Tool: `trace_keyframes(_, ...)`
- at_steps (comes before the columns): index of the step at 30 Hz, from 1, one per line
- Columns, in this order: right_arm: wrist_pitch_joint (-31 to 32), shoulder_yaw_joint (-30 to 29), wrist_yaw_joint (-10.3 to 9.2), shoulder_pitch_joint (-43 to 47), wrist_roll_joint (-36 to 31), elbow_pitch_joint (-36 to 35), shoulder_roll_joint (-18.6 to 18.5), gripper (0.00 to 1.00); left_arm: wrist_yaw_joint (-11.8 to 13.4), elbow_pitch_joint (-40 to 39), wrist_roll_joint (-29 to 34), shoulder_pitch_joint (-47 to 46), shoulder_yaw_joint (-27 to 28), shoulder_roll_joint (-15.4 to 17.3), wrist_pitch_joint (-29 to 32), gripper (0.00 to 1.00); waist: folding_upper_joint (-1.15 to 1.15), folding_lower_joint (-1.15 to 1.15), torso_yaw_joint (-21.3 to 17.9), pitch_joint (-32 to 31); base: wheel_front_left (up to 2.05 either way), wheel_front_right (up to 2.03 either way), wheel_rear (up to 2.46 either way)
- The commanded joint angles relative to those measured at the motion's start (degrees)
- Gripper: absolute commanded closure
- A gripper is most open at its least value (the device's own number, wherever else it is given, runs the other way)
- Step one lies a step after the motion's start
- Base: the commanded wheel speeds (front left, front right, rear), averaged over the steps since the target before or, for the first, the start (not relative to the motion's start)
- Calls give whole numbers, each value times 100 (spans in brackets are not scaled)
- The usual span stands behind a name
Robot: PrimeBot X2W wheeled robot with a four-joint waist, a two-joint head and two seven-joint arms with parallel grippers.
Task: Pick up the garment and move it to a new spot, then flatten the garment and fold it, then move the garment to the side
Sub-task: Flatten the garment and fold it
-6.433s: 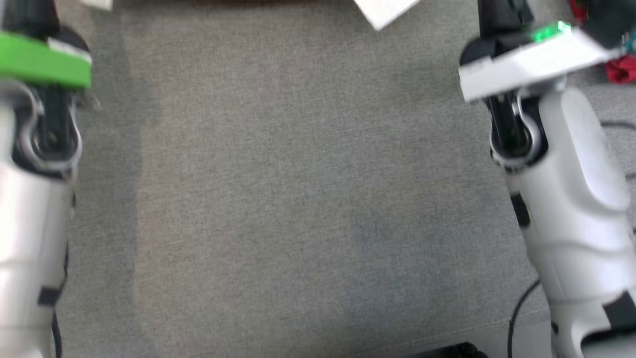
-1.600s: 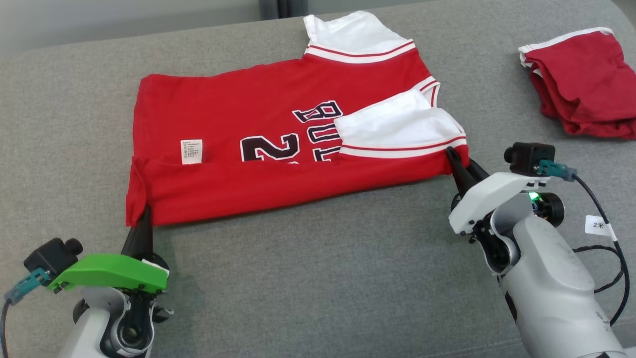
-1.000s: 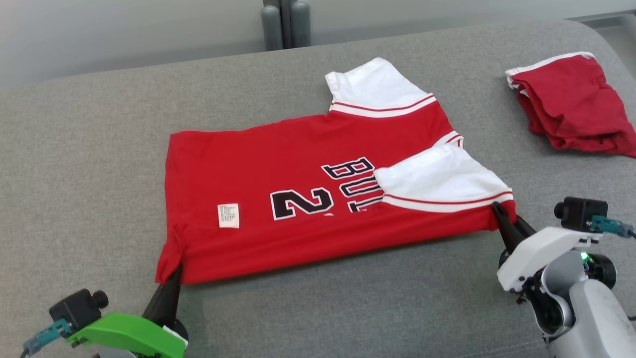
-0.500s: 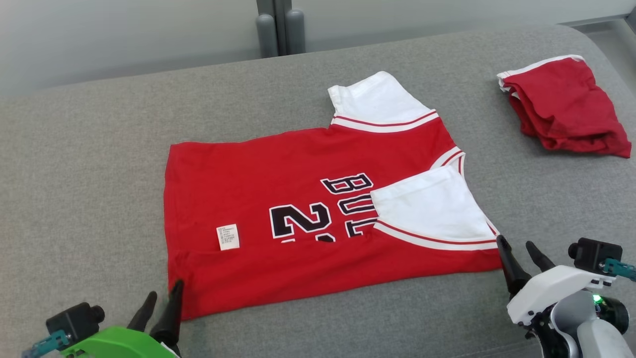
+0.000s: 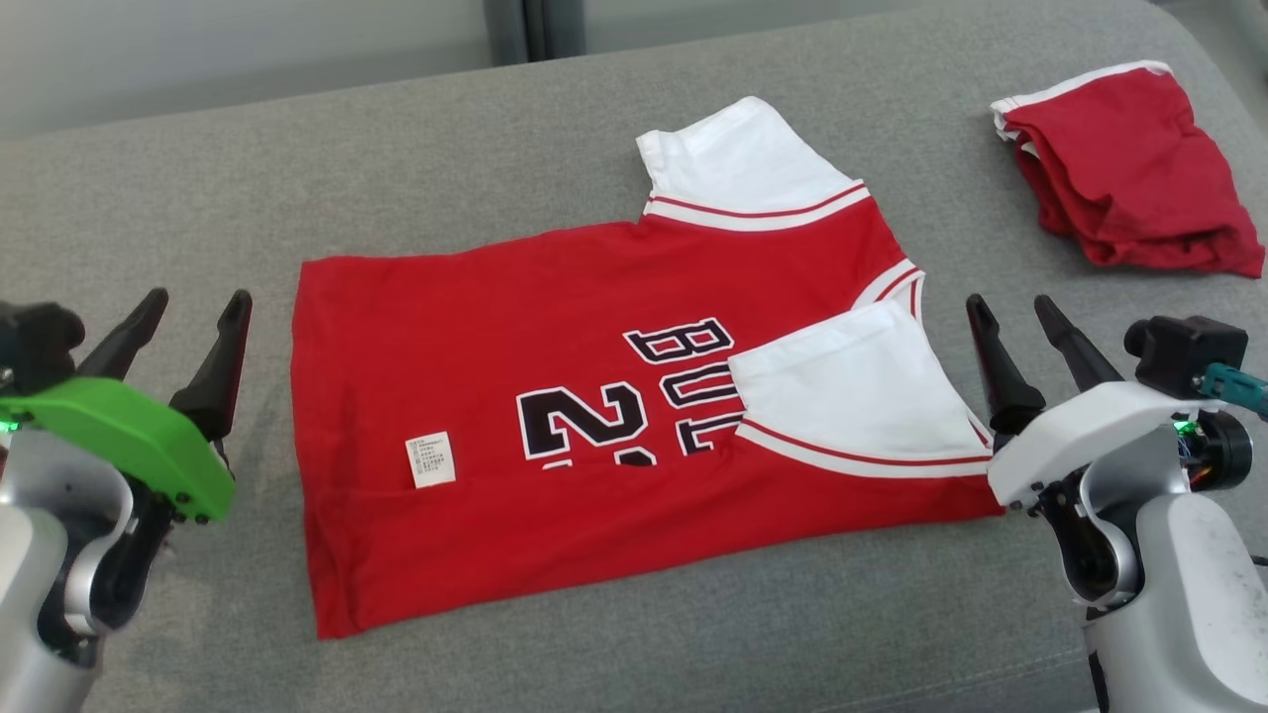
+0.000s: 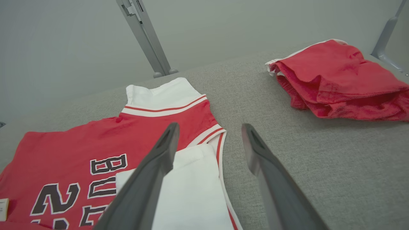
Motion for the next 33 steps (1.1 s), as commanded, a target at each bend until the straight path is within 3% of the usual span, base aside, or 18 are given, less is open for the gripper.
trace_keyframes(1,13,39,-8,-107,-6,-20,-16,0,-47,137,86,-250,-93,-19,135,0,0,0,-129,268,0,0,0)
trace_keyframes(6,-18,268,-8,-414,45,3,-48,0,-169,877,377,-1082,-417,-298,446,0,0,0,-261,680,0,0,0)
trace_keyframes(14,-166,353,-8,-617,84,87,-107,0,-259,1868,684,-1793,-676,-711,344,0,0,0,-336,1119,0,0,0)
trace_keyframes(25,-239,412,-8,-784,100,135,-196,0,-362,2641,803,-2194,-824,-955,209,0,0,0,-304,1305,0,0,0)
trace_keyframes(33,-235,480,-8,-935,115,96,-257,0,-216,3012,766,-2389,-751,-1091,98,0,0,0,-287,1385,0,0,0)
